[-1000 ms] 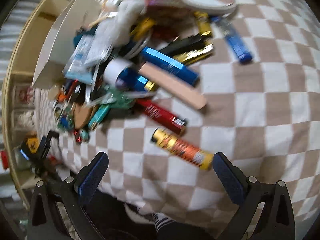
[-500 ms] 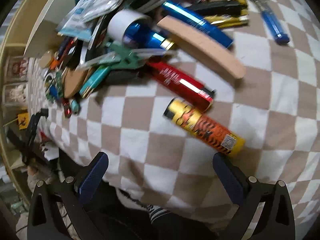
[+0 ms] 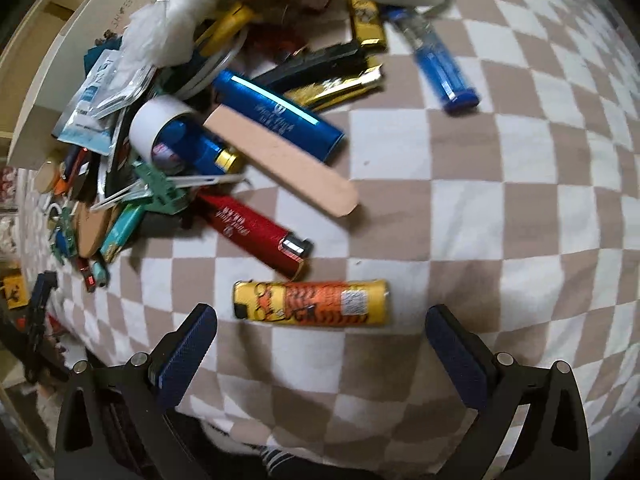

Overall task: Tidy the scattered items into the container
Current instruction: 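Close the left tool on the black cap while the right tool closes on the yellow lighter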

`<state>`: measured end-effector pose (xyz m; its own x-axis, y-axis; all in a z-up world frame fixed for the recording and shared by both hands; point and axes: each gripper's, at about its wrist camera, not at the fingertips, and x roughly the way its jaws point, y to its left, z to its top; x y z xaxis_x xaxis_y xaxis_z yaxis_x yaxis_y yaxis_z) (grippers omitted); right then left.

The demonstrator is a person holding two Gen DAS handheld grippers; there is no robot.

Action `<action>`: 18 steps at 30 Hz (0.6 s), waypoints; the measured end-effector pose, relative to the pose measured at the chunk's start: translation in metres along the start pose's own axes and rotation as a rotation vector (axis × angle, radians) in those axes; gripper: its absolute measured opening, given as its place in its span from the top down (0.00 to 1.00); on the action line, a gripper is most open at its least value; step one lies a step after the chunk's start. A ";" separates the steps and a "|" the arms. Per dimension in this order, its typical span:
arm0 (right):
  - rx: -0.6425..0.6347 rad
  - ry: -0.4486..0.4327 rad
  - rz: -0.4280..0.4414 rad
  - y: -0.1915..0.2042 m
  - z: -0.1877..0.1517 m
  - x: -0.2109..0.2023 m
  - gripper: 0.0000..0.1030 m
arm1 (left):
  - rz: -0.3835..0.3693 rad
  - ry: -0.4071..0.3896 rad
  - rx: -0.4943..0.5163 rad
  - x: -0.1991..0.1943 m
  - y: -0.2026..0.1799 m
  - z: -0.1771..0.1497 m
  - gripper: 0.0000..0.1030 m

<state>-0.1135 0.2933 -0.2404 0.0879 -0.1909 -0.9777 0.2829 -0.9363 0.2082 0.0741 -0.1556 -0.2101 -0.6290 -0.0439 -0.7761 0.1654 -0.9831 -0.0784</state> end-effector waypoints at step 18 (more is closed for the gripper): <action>-0.091 -0.036 -0.065 0.043 0.014 0.011 0.00 | -0.031 0.042 -0.040 0.006 -0.004 -0.003 0.75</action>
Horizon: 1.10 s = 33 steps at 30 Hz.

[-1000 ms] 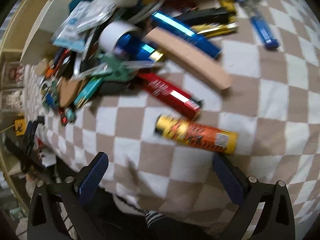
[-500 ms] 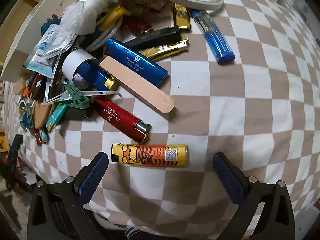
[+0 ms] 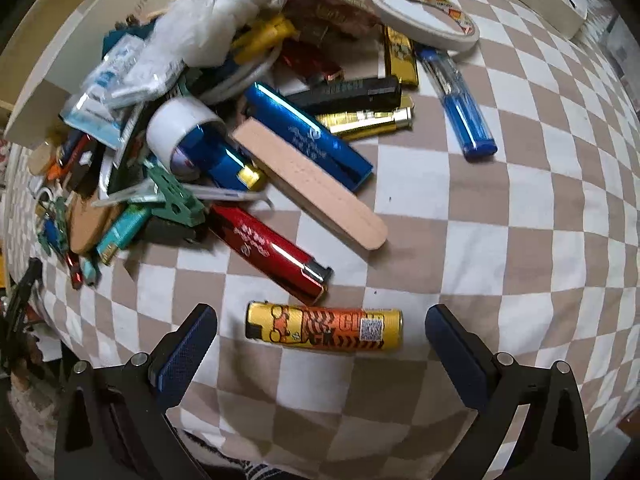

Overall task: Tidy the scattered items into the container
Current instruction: 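Close the left tool on the black cap while the right tool closes on the yellow lighter, then lift the black cap and yellow lighter and carry both over the white box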

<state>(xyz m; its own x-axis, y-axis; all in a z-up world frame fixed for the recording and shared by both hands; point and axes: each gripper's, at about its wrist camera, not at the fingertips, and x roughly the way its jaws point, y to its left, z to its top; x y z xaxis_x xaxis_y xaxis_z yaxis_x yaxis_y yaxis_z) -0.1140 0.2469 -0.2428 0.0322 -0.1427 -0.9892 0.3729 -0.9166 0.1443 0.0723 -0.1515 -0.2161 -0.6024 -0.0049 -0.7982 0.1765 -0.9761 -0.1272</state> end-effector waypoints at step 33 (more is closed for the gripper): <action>-0.141 -0.046 0.142 0.101 0.034 -0.005 0.20 | -0.051 0.036 0.009 -0.011 -0.039 0.002 0.76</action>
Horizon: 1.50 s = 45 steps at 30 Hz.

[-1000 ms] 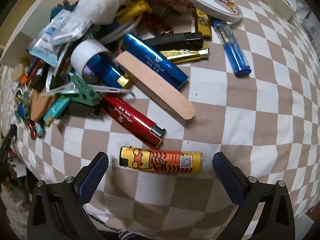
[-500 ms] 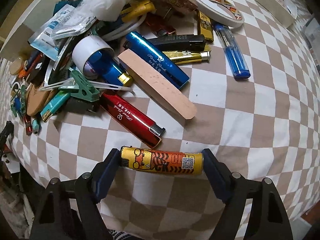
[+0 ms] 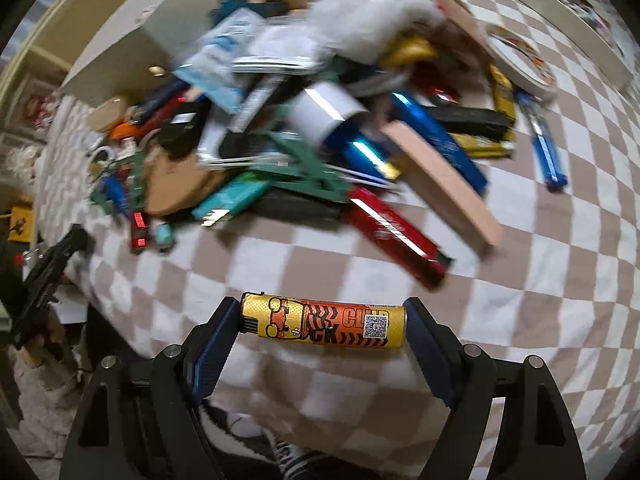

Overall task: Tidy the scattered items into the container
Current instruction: 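Lift the black cap and yellow lighter and carry both over the white box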

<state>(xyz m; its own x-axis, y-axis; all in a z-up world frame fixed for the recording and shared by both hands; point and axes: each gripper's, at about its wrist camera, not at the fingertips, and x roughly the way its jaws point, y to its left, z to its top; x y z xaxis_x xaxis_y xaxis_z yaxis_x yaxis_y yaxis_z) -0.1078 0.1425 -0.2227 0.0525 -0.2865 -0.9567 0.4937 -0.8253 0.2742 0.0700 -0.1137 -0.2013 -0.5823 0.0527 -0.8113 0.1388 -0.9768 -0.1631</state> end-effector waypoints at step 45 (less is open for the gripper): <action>-0.090 -0.230 0.334 0.118 0.089 -0.143 0.20 | -0.142 -0.267 0.055 -0.069 -0.016 0.172 0.76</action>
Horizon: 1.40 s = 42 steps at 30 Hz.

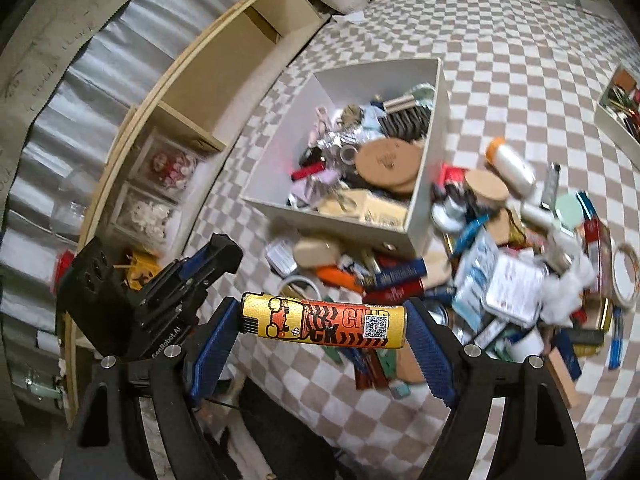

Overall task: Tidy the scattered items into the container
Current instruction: 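Lift the black cap and yellow lighter and carry both over the white box, then open the left tool over the white box while the right tool releases the yellow lighter inside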

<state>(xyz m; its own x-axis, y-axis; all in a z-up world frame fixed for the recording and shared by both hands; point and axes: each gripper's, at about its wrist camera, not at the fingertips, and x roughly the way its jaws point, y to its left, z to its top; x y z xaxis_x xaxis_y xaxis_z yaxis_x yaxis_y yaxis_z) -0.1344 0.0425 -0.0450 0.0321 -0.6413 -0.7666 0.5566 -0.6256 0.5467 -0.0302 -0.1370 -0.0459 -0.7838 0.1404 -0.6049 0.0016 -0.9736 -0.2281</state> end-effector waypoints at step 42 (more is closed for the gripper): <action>0.152 -0.071 0.076 -0.045 0.155 0.079 0.20 | 0.041 0.246 -0.052 0.171 0.052 0.053 0.76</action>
<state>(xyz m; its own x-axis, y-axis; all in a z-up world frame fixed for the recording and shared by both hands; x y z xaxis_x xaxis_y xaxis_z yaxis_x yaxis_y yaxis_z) -0.2854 -0.0488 -0.0783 0.0075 -0.7155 -0.6985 0.4232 -0.6306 0.6506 -0.1968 -0.1732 -0.1208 -0.6079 0.1470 -0.7803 0.0668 -0.9697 -0.2348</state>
